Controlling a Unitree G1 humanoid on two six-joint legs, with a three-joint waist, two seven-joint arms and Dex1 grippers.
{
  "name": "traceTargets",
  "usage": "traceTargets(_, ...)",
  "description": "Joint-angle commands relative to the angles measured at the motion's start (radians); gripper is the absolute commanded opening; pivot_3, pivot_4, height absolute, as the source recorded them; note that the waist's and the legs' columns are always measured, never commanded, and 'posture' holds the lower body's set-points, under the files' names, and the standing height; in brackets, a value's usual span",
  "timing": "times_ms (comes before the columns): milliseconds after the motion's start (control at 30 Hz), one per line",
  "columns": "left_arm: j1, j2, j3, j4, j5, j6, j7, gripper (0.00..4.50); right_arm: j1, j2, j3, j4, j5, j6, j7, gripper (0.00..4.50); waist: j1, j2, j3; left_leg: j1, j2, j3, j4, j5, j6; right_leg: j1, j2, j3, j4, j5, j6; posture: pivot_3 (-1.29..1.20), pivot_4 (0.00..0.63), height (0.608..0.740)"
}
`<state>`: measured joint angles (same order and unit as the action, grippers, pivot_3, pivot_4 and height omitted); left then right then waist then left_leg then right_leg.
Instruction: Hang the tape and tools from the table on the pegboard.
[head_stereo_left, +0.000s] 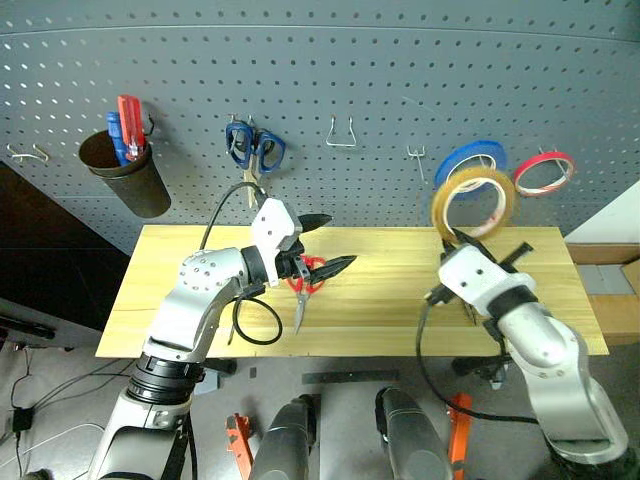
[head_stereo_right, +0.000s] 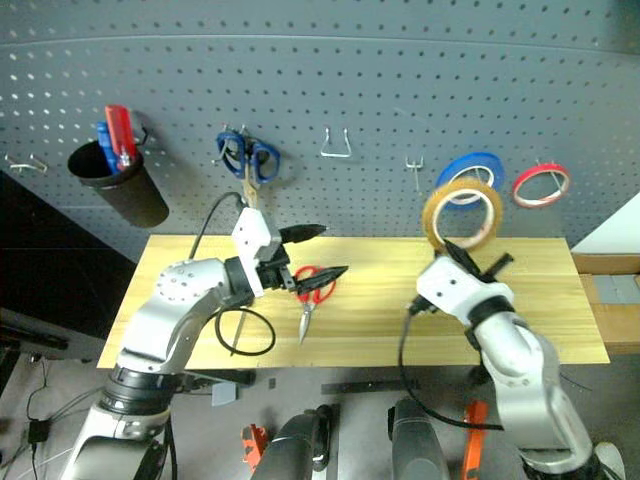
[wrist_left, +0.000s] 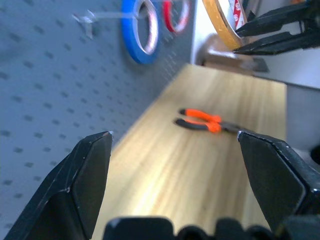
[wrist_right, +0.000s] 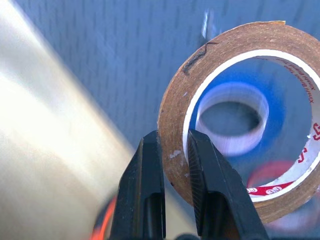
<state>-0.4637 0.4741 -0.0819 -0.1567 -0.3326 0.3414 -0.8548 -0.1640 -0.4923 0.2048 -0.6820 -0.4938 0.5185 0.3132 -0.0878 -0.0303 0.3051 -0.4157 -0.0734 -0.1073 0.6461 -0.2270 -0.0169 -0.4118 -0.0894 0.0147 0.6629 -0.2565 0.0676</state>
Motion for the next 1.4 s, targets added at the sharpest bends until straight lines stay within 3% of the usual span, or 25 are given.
traceTargets(33,0.008,0.000,0.021,-0.048,-0.023,-0.003,0.004,4.30,-0.099,0.045,0.017,0.113,-0.003,-0.053,-0.028,0.07,0.001,-0.001,0.000,0.000,0.000,0.000,0.000,0.000,0.000,0.000,0.000,0.000,0.000,0.001,-0.001,-0.18,0.265,0.740)
traceTargets(300,-0.024,-0.021,0.002,-0.065,-0.023,0.010,0.020,4.30,-0.298,0.095,0.020,0.465,0.052,-0.238,-0.053,0.07,0.003,-0.001,-0.001,-0.001,0.000,0.000,-0.001,0.002,-0.003,-0.002,0.000,-0.001,0.001,0.002,-0.003,-0.14,0.253,0.740)
traceTargets(467,-0.049,-0.054,-0.010,-0.061,-0.018,0.013,0.031,4.30,-0.341,0.113,0.018,0.566,0.067,-0.305,-0.051,0.07,0.003,-0.001,-0.001,-0.002,0.000,0.001,-0.001,0.002,-0.003,-0.003,0.000,0.000,0.001,0.002,-0.003,-0.14,0.256,0.740)
traceTargets(667,-0.071,-0.087,-0.029,-0.037,-0.004,-0.007,0.042,4.30,-0.243,0.111,0.019,0.479,0.045,-0.321,-0.047,2.00,0.004,-0.001,-0.001,-0.003,0.000,0.001,-0.001,0.002,-0.004,-0.004,0.000,0.000,0.002,0.002,-0.003,-0.15,0.259,0.740)
traceTargets(900,-0.069,-0.114,-0.041,0.008,0.015,-0.050,0.036,4.30,0.060,0.141,0.024,0.224,0.002,-0.265,-0.054,4.36,0.002,-0.001,-0.001,-0.003,0.000,0.001,-0.001,0.002,-0.004,-0.004,0.000,0.001,0.003,0.002,-0.003,-0.17,0.265,0.740)
traceTargets(933,-0.065,-0.107,-0.039,0.015,0.020,-0.056,0.032,4.30,0.083,0.164,0.008,0.209,0.016,-0.219,-0.050,4.48,0.000,-0.001,-0.001,-0.002,0.000,0.001,-0.001,0.002,-0.003,-0.004,0.000,0.001,0.003,0.002,-0.003,-0.17,0.267,0.740)
traceTargets(1067,-0.052,-0.043,-0.043,0.074,0.076,-0.123,-0.008,4.30,0.075,0.304,-0.136,0.232,0.132,0.086,-0.033,4.48,-0.003,-0.001,-0.001,0.000,0.003,0.001,-0.001,0.002,-0.003,-0.004,0.004,0.001,0.005,0.005,-0.007,-0.18,0.273,0.740)
traceTargets(1200,-0.059,-0.023,-0.046,0.104,0.085,-0.149,-0.027,4.30,-0.088,0.355,-0.250,0.384,0.214,0.306,-0.034,4.48,-0.002,-0.001,-0.001,0.000,0.007,0.002,-0.001,0.009,-0.003,-0.004,0.007,0.001,0.003,0.011,-0.010,-0.17,0.272,0.740)
traceTargets(1400,-0.040,-0.023,-0.057,0.091,0.094,-0.155,-0.036,4.30,-0.284,0.329,-0.346,0.734,0.308,0.353,-0.065,4.48,-0.001,-0.001,-0.001,0.000,0.014,0.002,-0.001,0.013,-0.006,-0.004,0.015,0.001,0.002,0.016,-0.012,-0.15,0.269,0.740)
